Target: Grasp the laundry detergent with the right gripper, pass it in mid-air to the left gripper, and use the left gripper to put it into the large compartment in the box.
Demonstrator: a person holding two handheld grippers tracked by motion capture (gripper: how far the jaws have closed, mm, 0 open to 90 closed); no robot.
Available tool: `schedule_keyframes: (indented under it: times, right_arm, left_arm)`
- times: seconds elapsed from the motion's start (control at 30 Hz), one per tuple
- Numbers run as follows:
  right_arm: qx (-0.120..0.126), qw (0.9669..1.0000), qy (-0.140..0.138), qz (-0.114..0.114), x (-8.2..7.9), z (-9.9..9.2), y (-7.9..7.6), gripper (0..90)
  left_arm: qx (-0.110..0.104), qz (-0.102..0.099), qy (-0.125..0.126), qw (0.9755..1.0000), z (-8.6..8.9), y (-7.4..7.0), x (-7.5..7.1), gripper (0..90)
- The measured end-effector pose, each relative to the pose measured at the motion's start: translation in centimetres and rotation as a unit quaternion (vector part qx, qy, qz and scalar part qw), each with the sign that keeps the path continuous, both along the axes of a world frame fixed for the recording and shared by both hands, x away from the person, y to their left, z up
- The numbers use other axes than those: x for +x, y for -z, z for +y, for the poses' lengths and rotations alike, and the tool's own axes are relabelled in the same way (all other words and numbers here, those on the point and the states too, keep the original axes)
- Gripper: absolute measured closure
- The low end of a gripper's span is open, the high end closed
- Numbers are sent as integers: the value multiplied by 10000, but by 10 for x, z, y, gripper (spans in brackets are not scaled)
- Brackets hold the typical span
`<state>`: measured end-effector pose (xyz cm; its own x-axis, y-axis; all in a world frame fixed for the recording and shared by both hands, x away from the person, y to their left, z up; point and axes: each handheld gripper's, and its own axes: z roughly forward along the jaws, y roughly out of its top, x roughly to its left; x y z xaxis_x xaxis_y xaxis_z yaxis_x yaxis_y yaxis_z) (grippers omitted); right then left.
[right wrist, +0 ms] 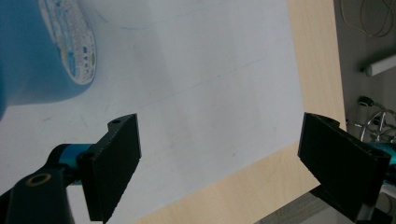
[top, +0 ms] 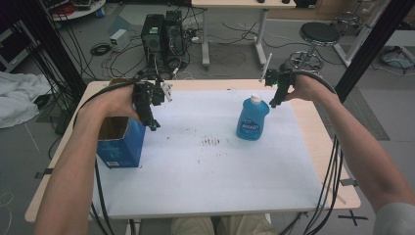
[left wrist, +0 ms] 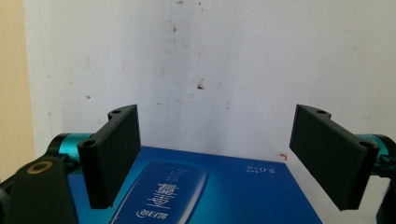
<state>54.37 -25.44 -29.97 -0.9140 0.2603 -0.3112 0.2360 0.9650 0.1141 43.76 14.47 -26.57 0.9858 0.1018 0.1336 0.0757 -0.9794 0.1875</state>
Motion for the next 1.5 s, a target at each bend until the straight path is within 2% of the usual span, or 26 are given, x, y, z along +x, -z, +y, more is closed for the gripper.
schedule_keyframes:
  times: [0.23, 0.37, 0.6, 0.9, 1.03, 1.27, 1.5]
  right_arm:
    - [52, 10000, 58, 37, -12, -7, 4, 124]
    - [165, 9996, 127, 181, -22, -13, 6, 124]
    - [285, 9993, 162, 157, -35, -16, 3, 123]
    - [735, 9970, 81, 210, -53, -17, 6, 123]
    - [1153, 9929, 64, 293, -57, -18, 14, 123]
    - [1724, 9844, 90, 327, -61, -15, 27, 123]
    - [2285, 9730, 15, 338, -64, -12, 36, 123]
  left_arm:
    - [-50, 30, 47, 10000, 0, 0, 0, 165]
    - [-53, 36, 39, 10000, 0, 1, 0, 165]
    - [-87, 22, 80, 9999, 0, 1, 0, 165]
    - [-131, 31, 68, 9999, -1, 4, -2, 165]
    - [-132, 36, 77, 9999, -1, 5, -2, 165]
    - [-169, 28, 109, 9998, -4, 5, -2, 165]
    - [-181, 24, 95, 9998, -2, 6, -3, 165]
